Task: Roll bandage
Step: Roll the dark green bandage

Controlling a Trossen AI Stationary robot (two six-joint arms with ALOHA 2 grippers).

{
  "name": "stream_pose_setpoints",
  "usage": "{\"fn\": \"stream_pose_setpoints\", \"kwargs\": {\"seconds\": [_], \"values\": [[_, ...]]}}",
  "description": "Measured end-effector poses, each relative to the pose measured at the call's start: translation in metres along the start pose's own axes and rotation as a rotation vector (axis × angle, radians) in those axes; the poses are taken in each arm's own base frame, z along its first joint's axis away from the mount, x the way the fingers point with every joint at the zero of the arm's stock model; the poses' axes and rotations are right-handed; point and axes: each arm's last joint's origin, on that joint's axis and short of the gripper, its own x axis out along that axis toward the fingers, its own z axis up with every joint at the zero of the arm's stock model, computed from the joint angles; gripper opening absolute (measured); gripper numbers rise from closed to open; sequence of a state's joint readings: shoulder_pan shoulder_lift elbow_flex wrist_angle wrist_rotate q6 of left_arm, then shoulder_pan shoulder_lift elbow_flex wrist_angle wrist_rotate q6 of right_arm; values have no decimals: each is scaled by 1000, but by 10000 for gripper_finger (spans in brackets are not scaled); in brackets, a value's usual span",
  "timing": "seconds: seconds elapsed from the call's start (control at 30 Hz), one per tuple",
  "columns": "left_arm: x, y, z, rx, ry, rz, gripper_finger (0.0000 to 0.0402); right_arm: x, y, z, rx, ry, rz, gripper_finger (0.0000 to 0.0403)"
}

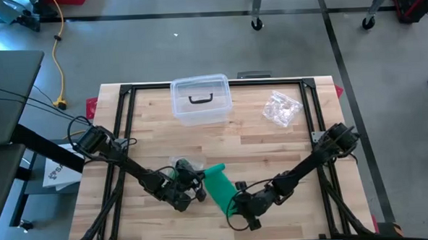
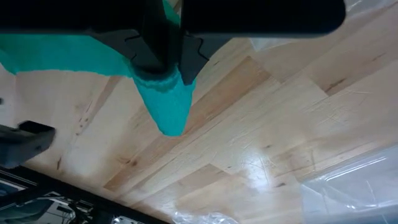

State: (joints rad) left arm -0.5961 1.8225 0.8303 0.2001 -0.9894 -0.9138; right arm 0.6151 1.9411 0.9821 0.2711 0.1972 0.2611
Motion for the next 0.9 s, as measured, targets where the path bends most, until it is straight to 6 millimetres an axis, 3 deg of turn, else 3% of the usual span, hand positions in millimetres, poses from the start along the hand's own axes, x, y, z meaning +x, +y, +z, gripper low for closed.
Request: {"fn": "stream_pose_setpoints", "kwargs": {"seconds": [0.33,0.43,0.6,0.9], "values": [[0,0,0,0,0,0,12,7,-7,-11,-62,93,4,131],[0,0,0,-1,0,0,12,15,-7,-18,-91,101,9,111],[0,0,-1,7,12,-4,12,13,2,-18,-81,79,34,14],[1,8,-5,38,49,49,12,-34,54,4,-72,2,78,5]]}}
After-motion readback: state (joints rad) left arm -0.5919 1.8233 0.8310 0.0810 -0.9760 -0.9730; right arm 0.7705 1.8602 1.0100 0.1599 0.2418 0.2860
